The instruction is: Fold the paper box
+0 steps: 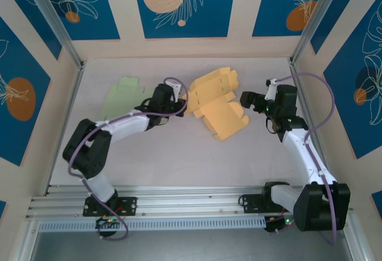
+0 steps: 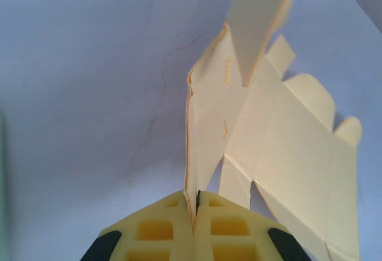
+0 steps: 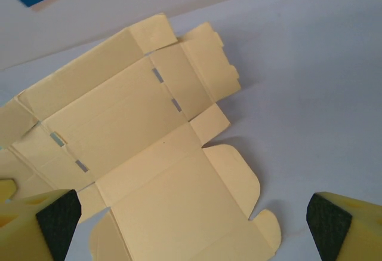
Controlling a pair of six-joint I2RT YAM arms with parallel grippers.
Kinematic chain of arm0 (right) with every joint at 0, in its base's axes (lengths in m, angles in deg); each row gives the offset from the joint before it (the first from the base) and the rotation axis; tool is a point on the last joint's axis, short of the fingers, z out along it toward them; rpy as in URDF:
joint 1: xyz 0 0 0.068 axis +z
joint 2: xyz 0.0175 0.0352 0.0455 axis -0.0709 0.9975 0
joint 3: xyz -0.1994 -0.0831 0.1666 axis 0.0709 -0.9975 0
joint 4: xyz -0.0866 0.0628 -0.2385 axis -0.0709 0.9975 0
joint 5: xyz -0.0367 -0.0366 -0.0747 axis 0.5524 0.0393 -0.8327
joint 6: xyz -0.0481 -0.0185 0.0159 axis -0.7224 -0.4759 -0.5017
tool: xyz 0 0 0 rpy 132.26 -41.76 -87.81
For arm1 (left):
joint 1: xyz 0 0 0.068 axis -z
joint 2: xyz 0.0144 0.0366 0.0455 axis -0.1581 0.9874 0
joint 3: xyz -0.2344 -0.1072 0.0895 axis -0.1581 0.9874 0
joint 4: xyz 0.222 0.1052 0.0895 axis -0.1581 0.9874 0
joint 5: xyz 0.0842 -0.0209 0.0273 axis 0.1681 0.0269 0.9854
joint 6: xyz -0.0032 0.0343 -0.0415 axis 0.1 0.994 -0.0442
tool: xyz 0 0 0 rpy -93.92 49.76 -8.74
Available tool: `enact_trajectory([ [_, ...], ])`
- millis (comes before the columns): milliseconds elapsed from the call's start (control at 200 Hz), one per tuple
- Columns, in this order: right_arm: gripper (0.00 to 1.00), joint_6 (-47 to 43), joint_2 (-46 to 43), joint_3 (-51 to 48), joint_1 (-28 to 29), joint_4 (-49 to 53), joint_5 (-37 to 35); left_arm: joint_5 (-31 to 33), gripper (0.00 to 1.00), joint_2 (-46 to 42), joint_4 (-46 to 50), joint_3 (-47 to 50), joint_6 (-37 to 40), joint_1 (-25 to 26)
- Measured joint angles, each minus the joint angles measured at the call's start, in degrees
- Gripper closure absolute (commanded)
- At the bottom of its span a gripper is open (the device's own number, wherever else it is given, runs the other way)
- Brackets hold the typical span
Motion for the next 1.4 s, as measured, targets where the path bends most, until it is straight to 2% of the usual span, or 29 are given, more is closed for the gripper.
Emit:
enact_trajectory([
  [85, 0.01, -1.8, 2.2, 2.6, 0.0, 0.0, 3.7, -5.2, 1.00, -3.5, 0.6, 1.4, 8.1, -3.1],
  [185, 0.01, -4.3, 6.0, 4.9, -0.1, -0.2, 7.3, -12.7, 1.00, -4.7, 1.0, 1.9, 14.0, -6.9],
  [385, 0.01, -9.1, 17.6, 10.6, -0.6, -1.2, 12.8, -25.9, 1.00, -4.1, 6.3, 1.4, 21.6, -14.1],
  [610, 0.01, -13.8, 29.3, 15.4, -1.9, -3.5, 21.9, -38.2, 1.00, -1.3, 13.3, -2.4, 27.1, -17.9],
  [805, 0.00, -16.3, 37.6, 17.8, -2.5, -4.7, 28.0, -43.1, 1.00, 1.0, 18.1, -6.4, 30.8, -18.8],
  [965, 0.06, -16.5, 42.6, 20.7, -4.5, -5.3, 33.6, -44.7, 1.00, 1.6, 20.1, -8.2, 32.2, -18.8],
  [1100, 0.17, -17.4, 45.7, 24.9, -5.4, -5.0, 37.8, -45.2, 1.00, 3.2, 20.1, -9.6, 31.9, -18.8],
  [1215, 0.32, -18.4, 46.7, 26.4, -5.4, -5.0, 41.2, -45.4, 1.00, 5.0, 19.7, -10.5, 31.2, -18.8],
  [1345, 0.67, -18.5, 46.7, 26.4, -5.2, -4.6, 43.8, -45.1, 1.00, 5.7, 18.7, -10.6, 29.7, -18.8],
  [1400, 0.73, -18.3, 46.7, 26.4, -5.2, -4.7, 44.3, -44.9, 1.00, 5.7, 18.1, -10.6, 29.1, -18.8],
])
